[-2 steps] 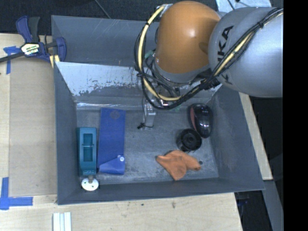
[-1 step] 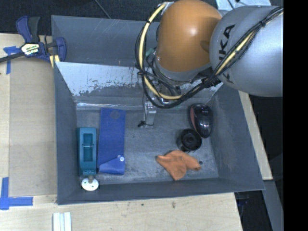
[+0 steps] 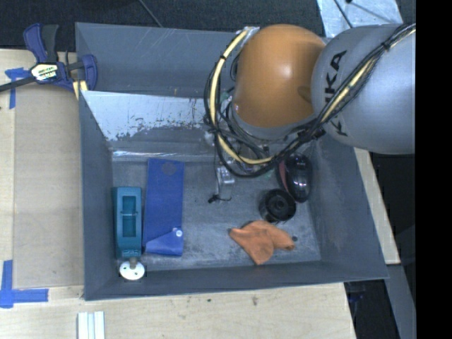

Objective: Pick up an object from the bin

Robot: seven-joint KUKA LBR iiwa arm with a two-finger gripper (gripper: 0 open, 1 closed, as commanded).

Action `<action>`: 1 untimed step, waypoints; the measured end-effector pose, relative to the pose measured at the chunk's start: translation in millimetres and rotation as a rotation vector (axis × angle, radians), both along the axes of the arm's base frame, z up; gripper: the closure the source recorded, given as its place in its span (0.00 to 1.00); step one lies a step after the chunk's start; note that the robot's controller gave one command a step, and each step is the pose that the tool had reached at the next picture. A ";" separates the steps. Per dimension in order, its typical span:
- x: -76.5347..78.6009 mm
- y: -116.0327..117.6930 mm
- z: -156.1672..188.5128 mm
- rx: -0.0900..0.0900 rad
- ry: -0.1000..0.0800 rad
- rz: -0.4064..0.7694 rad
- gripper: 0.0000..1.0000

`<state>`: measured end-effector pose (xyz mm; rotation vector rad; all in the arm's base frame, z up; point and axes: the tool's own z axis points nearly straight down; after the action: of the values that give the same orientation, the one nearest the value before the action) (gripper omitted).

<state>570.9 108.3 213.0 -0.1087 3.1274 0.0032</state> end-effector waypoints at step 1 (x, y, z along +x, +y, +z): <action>-12.0 -29.3 -42.5 -0.002 0.010 0.005 0.00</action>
Offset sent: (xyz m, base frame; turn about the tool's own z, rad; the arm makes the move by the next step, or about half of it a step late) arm -0.0564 -0.0711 -0.0582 -0.1875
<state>558.9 79.0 170.5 -0.1164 3.1376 0.0006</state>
